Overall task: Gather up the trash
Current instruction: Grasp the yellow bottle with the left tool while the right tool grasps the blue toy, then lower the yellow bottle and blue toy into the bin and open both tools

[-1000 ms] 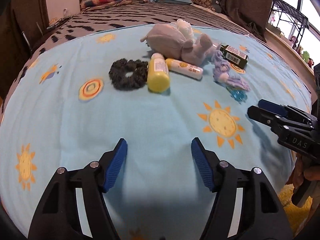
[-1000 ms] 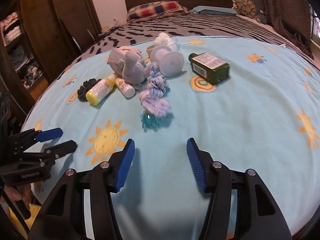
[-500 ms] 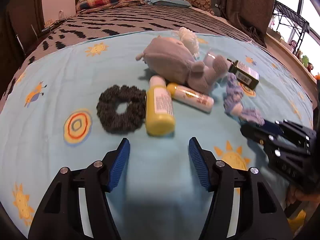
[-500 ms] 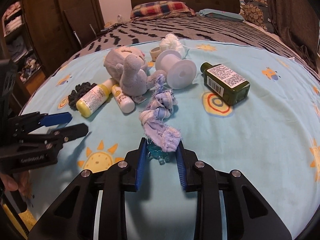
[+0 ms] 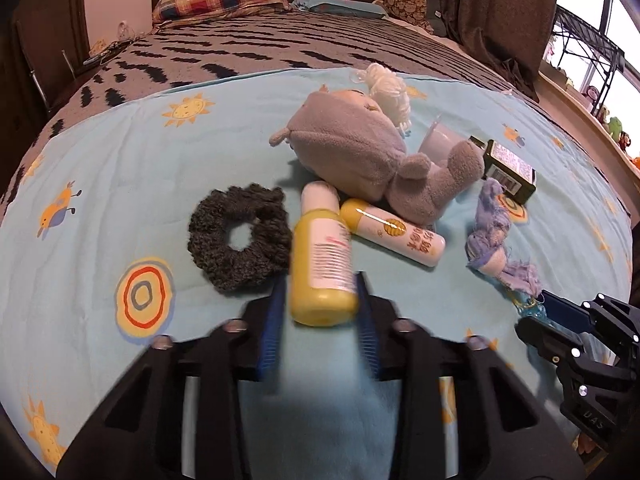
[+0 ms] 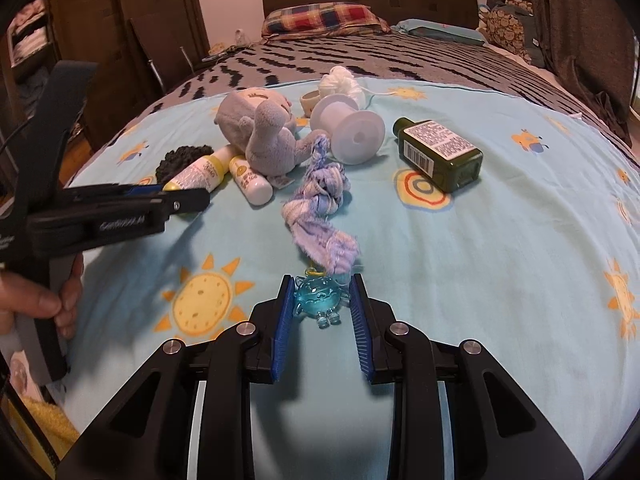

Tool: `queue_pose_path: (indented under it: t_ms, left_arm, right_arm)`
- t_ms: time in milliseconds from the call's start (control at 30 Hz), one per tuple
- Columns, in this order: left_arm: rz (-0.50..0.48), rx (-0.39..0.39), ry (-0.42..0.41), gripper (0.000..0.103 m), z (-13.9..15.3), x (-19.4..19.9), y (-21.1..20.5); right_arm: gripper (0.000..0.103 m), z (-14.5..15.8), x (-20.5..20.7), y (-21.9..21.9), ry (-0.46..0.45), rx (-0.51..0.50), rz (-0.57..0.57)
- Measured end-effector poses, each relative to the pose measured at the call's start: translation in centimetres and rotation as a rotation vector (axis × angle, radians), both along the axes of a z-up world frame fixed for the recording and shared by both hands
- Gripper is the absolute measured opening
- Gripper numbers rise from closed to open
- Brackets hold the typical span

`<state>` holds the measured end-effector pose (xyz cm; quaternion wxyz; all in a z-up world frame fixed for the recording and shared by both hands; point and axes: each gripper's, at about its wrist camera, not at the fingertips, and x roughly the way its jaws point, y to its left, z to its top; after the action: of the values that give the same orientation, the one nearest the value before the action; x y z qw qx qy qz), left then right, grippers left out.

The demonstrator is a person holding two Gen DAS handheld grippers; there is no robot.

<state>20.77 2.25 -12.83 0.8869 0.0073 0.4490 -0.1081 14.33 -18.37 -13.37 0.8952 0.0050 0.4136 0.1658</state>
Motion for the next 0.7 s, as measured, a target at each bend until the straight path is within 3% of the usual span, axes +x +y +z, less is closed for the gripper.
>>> queue_pose_path:
  t_ms: [333,700]
  left_arm:
    - [-0.026,0.038,-0.006,0.029,0.4,-6.6,-0.6]
    - [-0.084,0.003,-0.067,0.029,2.3,-16.7,-2.8]
  right_arm:
    - [0.029,0.6,-4.2,-1.3,-0.013,0.013,0.013]
    - [0.029,3.5,-10.0,-4.1,-0.089,0.034,0.011]
